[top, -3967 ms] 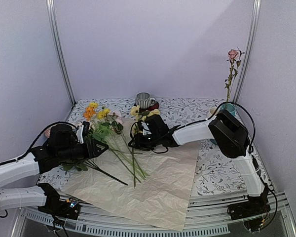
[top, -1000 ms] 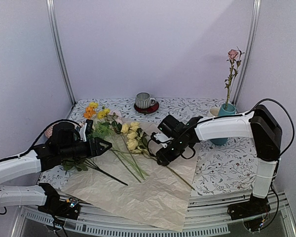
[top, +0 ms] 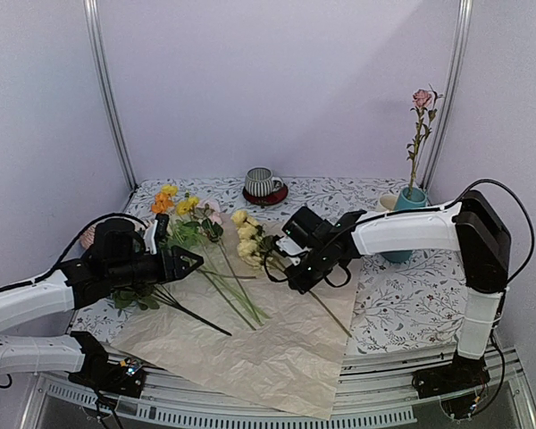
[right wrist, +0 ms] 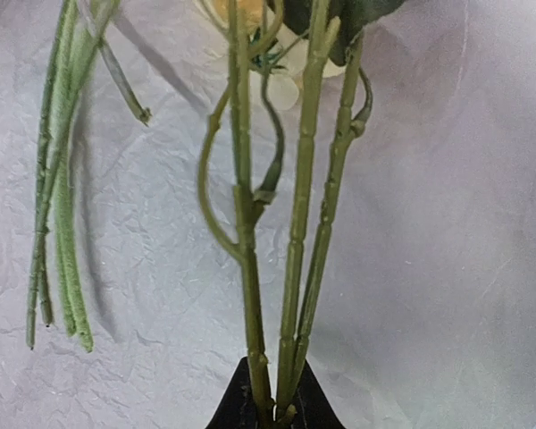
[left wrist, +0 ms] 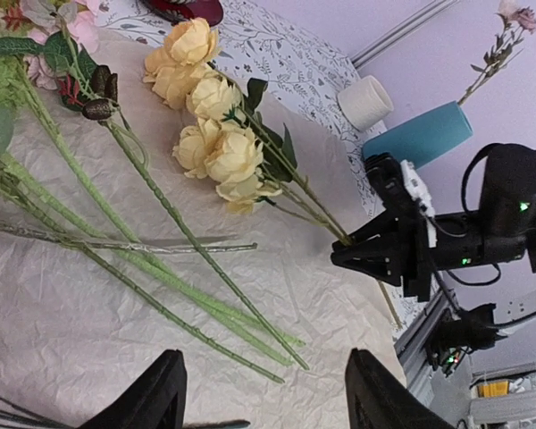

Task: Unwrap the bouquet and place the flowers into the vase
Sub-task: Pick up the fake flower from the flattened wrapping paper, then place the fake flower in the vase.

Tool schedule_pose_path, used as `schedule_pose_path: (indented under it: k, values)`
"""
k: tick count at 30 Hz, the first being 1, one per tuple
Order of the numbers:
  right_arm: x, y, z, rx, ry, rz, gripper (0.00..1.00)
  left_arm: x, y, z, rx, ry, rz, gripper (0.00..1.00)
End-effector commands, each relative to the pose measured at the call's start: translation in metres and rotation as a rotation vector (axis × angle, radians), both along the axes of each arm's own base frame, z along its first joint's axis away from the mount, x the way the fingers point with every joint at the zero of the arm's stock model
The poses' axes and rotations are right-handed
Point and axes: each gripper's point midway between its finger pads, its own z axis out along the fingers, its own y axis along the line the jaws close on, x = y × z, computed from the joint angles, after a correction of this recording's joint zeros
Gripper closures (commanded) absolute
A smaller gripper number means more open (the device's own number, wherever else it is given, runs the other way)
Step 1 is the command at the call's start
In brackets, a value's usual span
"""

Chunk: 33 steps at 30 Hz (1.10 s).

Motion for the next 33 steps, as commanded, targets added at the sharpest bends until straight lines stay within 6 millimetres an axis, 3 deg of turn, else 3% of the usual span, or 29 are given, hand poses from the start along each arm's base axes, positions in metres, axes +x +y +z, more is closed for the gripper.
schedule_pose_path:
  k: [1, 4, 10, 16, 24, 29, 31, 33]
  values:
    - [0.013, 0.008, 0.058, 0.135, -0.126, -0.032, 0.92, -0.002, 0.0, 0.006, 0.003, -0.024, -0.006, 0.37]
    - [0.02, 0.006, 0.089, 0.191, -0.207, -0.066, 0.96, -0.003, 0.001, 0.007, 0.001, -0.025, -0.003, 0.37]
    - [0.03, -0.012, 0.168, 0.366, -0.423, -0.141, 0.96, -0.004, 0.002, 0.008, -0.002, -0.034, -0.003, 0.37]
    - [0.037, -0.057, 0.249, 0.474, -0.692, -0.263, 0.96, -0.006, 0.003, 0.008, -0.003, -0.036, 0.0, 0.37]
    - [0.066, -0.139, 0.345, 0.485, -0.976, -0.497, 0.98, -0.005, 0.003, 0.009, -0.007, -0.041, -0.002, 0.37]
    - [0.065, -0.182, 0.414, 0.612, -1.16, -0.585, 0.97, -0.005, 0.001, 0.009, -0.017, -0.048, -0.004, 0.37]
    - [0.069, -0.198, 0.43, 0.626, -1.222, -0.624, 0.98, -0.005, 0.0, 0.009, -0.021, -0.048, -0.008, 0.37]
    - [0.076, -0.211, 0.434, 0.612, -1.252, -0.656, 0.98, -0.004, -0.001, 0.009, -0.022, -0.048, -0.012, 0.37]
